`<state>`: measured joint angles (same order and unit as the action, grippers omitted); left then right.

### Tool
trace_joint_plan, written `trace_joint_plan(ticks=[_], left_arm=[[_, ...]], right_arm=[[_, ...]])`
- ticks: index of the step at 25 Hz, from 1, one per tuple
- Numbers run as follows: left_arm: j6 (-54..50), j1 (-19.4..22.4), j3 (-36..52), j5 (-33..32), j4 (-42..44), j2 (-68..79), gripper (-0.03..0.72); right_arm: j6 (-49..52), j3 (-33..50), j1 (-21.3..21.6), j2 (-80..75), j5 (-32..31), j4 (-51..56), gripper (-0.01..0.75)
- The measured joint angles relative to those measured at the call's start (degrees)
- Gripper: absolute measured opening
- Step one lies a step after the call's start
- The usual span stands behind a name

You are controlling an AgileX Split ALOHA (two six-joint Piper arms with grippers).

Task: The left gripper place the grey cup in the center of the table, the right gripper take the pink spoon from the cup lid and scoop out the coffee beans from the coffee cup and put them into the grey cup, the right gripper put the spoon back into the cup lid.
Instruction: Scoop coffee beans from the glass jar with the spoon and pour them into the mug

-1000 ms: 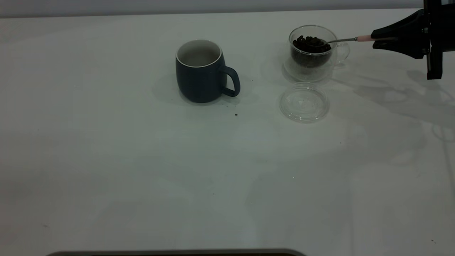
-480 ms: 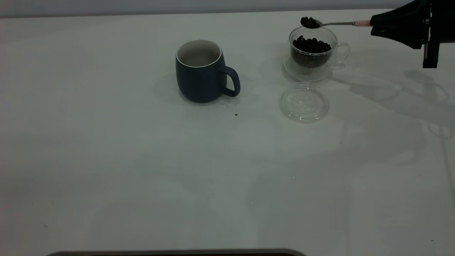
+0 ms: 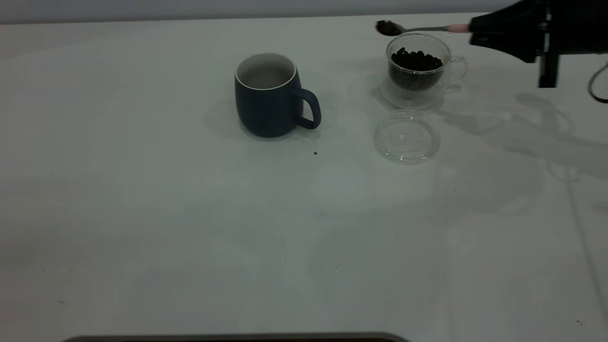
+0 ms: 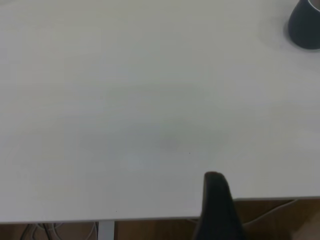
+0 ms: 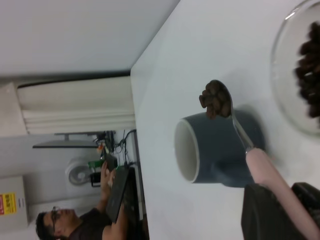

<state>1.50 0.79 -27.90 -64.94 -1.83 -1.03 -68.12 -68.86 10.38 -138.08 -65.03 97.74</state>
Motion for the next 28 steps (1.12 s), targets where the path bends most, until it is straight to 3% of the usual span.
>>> trace_joint_plan(ticks=[14, 28], left_arm=[[0.2, 0.0, 0.0, 0.0, 0.0, 0.0, 0.567], [0.2, 0.0, 0.0, 0.0, 0.0, 0.0, 0.567]], right_arm=[[-0.8, 0.0, -13.4, 0.0, 2.6, 4.2, 0.106], [0.2, -3.3, -17.4, 0.0, 8.2, 4.5, 0.106]])
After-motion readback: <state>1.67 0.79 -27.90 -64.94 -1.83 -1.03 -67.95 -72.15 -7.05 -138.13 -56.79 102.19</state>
